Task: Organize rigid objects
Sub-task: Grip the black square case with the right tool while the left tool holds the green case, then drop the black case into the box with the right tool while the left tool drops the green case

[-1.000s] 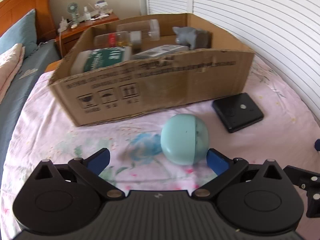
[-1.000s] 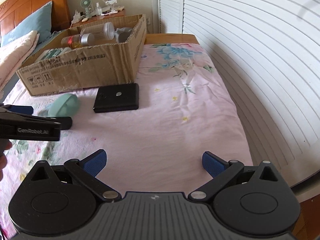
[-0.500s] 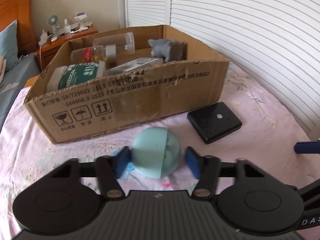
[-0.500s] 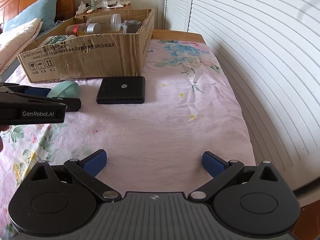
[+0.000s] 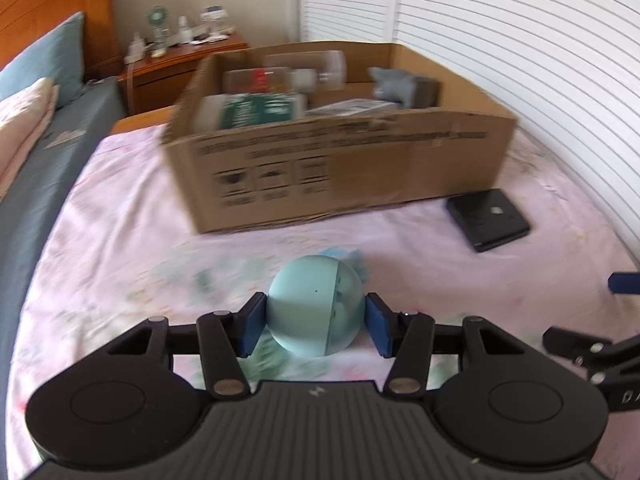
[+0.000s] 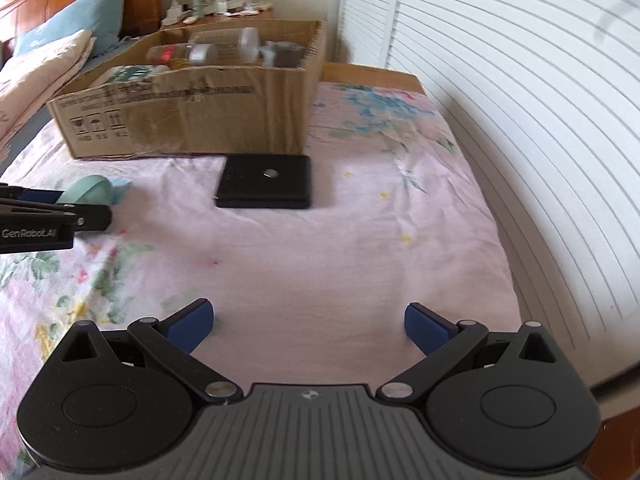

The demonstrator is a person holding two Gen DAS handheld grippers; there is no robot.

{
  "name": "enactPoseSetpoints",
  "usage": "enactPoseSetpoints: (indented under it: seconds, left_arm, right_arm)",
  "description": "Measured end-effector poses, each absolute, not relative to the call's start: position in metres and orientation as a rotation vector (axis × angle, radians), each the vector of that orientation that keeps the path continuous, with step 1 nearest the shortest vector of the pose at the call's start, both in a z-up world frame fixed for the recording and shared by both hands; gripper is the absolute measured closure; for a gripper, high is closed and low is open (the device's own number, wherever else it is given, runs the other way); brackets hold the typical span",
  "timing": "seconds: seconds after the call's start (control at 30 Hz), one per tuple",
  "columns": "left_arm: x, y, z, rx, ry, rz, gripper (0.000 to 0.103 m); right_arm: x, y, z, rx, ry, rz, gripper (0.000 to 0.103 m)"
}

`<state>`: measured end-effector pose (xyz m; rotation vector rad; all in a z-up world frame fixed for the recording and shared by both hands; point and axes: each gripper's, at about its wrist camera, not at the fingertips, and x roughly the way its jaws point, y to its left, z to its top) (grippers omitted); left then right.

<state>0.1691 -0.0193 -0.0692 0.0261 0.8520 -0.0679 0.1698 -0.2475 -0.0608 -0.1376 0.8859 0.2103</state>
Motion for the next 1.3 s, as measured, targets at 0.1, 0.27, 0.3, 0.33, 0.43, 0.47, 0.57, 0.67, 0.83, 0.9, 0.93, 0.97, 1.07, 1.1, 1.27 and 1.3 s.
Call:
enactPoseSetpoints:
  seconds: [0.1,0.27,0.3,0.33,0.43,0.47,0.57,0.67,0.83,0.9,0.93,0.97,1.07,1.1,1.27,1.3]
  left_arm:
    - [0.165,-0.003,-0.069,0.01,0.852,-0.034,0.051]
    - [0.164,0.01,-0.07,-0.024,0.847,-0.019,0.051]
    - [0.164,0.01,-0.07,-0.025,0.847,-0.019,0.051]
    - [0.164,0.011,-0.07,-0.025,0.845,-0.02,0.051]
    - [0.164,0.012,-0.071,-0.023,0.841,-0.024,0.051]
    - [0.164,0.012,-0.071,-0.024,0.839,-0.027,0.051]
    - [0.164,0.012,-0.071,-0.024,0.836,-0.032,0.051]
    - [0.166,0.013,-0.072,-0.024,0.833,-0.038,0.05]
    - [0.169,0.013,-0.074,-0.002,0.83,-0.047,0.04]
    - [0.17,0.013,-0.074,0.009,0.828,-0.051,0.04]
    - [0.171,0.013,-0.074,0.01,0.83,-0.056,0.041]
    - [0.172,0.014,-0.074,0.007,0.833,-0.065,0.045]
    - [0.174,0.014,-0.072,0.021,0.842,-0.089,0.051]
    - [0.175,0.015,-0.071,0.022,0.848,-0.099,0.051]
    - [0.174,0.019,-0.068,0.03,0.885,-0.162,0.051]
    - [0.173,0.02,-0.067,0.036,0.89,-0.174,0.051]
  right_arm:
    - [0.179,-0.236,-0.057,-0.149,0.867,0.248,0.0]
    - [0.208,-0.214,-0.063,-0.217,0.864,0.266,0.0]
    - [0.214,-0.213,-0.064,-0.2,0.867,0.277,0.0]
    - [0.22,-0.213,-0.064,-0.184,0.876,0.281,0.0]
    - [0.232,-0.213,-0.067,-0.154,0.872,0.286,0.0]
    - [0.235,-0.212,-0.068,-0.154,0.864,0.289,0.0]
    - [0.244,-0.209,-0.069,-0.166,0.846,0.304,0.0]
    - [0.251,-0.208,-0.07,-0.174,0.836,0.317,0.0]
    - [0.255,-0.208,-0.067,-0.185,0.823,0.335,0.01]
    - [0.255,-0.209,-0.065,-0.185,0.823,0.333,0.018]
    - [0.255,-0.209,-0.064,-0.186,0.823,0.331,0.02]
    - [0.255,-0.21,-0.063,-0.187,0.825,0.326,0.024]
    - [0.255,-0.212,-0.061,-0.186,0.834,0.323,0.027]
    - [0.254,-0.213,-0.061,-0.189,0.833,0.324,0.027]
    - [0.246,-0.214,-0.057,-0.219,0.847,0.351,0.027]
    - [0.243,-0.214,-0.055,-0.227,0.847,0.358,0.027]
